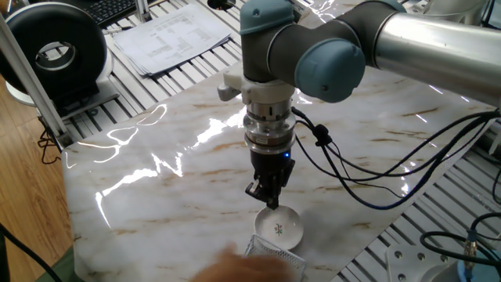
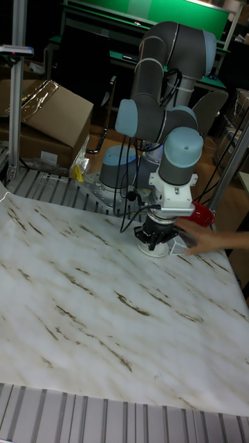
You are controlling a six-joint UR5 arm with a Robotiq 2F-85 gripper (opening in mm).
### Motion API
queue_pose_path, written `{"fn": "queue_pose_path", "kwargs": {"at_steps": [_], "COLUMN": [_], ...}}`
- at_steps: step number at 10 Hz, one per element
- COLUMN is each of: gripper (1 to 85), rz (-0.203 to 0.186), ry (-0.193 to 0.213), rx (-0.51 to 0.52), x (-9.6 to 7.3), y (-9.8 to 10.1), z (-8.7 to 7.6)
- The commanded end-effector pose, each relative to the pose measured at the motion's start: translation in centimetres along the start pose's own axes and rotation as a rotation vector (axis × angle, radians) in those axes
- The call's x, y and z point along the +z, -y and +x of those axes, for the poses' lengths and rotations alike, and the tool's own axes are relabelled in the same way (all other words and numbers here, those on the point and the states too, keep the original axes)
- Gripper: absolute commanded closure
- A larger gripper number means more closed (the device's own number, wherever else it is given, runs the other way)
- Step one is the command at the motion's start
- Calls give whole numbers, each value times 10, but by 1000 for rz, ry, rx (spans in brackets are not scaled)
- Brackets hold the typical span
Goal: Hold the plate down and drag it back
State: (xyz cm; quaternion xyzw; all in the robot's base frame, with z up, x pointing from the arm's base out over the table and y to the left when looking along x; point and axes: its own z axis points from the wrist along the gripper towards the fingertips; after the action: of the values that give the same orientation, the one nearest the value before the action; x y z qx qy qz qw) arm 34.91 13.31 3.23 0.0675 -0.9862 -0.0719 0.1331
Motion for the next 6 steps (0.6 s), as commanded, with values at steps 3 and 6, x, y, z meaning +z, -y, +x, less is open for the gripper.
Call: {"fn": "queue_pose_path", "kwargs": {"at_steps": [3,6], "gripper": [843,843], "rz": [-29,-27], "ry": [2,6], "rx": [8,-7], "x": [19,25], "y": [-9,-8], "z": [3,3]}}
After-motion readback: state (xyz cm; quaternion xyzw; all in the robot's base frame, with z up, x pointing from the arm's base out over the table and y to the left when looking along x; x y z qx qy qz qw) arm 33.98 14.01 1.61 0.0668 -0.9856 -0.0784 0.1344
